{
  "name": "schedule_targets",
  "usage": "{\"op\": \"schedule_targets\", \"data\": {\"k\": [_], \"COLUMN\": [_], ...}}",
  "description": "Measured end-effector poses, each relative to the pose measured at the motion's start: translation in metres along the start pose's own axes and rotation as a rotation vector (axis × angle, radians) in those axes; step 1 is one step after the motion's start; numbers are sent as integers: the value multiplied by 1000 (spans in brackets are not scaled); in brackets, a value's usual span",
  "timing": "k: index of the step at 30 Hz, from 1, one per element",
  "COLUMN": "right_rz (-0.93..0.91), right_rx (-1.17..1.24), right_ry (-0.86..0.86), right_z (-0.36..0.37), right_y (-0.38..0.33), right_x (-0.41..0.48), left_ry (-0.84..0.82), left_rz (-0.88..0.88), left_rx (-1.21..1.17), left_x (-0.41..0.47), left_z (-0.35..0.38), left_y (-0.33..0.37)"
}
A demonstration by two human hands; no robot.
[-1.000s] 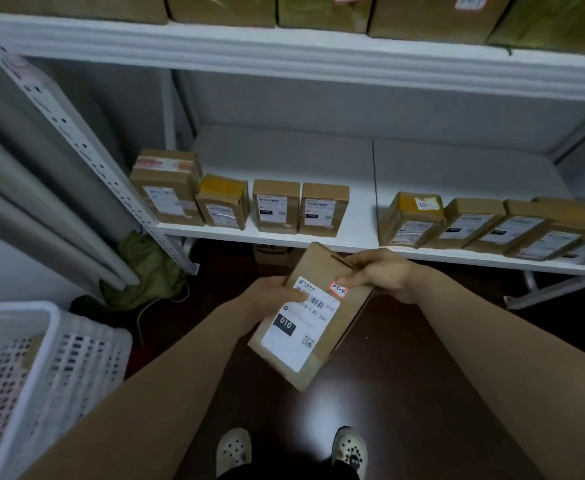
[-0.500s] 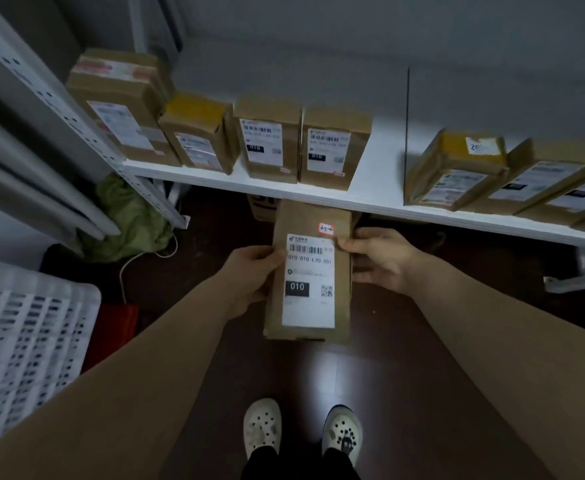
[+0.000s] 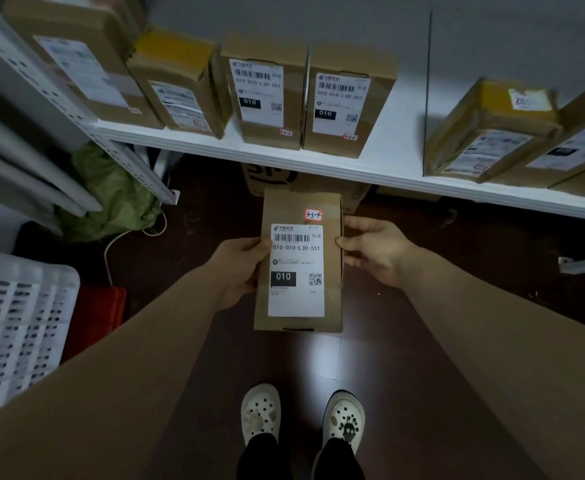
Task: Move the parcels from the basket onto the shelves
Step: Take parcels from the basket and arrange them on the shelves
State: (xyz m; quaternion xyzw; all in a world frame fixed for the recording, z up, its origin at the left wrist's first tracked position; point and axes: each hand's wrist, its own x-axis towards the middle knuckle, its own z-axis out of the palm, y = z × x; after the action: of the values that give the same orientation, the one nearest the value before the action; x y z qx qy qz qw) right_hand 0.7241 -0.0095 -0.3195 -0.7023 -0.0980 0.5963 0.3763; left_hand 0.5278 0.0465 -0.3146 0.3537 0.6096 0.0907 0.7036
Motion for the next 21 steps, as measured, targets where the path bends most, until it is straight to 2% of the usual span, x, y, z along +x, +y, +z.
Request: {"op": "schedule_targets", "data": {"k": [9, 21], "right_rz": [25, 73], "right_rx": [-112, -30], "right_ry": [-21, -33], "right_z": [-5, -15], "right_y": [7, 29], "right_x": [14, 17], "left_ry": [-57, 0], "left_rz": [-9, -48], "left_rx": [29, 26], "left_x": [8, 20], "left_z": [3, 25], "left_y": [-1, -20]}}
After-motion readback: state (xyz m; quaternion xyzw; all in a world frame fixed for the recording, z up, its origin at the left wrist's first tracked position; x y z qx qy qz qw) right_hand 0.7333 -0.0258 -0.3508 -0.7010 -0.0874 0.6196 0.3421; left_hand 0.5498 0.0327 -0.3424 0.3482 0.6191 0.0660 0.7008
